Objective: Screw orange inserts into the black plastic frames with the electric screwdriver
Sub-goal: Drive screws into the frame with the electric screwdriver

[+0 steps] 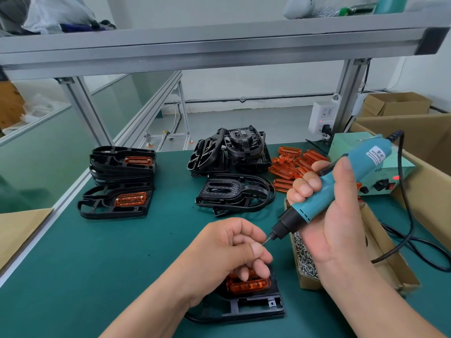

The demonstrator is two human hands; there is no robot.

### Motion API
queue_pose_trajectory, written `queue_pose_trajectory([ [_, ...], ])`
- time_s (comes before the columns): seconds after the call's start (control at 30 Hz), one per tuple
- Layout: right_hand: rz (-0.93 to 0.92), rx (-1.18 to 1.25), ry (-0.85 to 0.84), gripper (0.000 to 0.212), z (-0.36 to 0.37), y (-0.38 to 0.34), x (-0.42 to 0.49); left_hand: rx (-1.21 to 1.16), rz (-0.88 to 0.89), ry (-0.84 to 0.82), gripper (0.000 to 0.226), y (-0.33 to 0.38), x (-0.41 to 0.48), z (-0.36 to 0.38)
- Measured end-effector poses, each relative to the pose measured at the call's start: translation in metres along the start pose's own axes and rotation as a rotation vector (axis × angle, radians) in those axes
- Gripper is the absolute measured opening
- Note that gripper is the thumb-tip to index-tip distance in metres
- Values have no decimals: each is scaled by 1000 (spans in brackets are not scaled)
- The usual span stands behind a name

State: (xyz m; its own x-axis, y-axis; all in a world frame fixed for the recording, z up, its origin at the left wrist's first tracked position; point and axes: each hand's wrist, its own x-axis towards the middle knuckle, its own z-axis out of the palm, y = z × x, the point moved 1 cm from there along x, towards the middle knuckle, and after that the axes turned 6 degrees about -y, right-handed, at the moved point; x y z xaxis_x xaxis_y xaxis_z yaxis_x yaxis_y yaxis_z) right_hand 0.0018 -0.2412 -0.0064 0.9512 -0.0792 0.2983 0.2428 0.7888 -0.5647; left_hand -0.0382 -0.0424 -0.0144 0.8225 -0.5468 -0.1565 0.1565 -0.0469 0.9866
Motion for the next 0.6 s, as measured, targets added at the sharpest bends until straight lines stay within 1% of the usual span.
queue_pose_trajectory([
  [0.23,8,-6,27,35,0,2,0,57,-8,16,13,1,0,0],
  [0.6,5,-12,28,36,-1,3,0,40,-17,30,16,2,0,1],
])
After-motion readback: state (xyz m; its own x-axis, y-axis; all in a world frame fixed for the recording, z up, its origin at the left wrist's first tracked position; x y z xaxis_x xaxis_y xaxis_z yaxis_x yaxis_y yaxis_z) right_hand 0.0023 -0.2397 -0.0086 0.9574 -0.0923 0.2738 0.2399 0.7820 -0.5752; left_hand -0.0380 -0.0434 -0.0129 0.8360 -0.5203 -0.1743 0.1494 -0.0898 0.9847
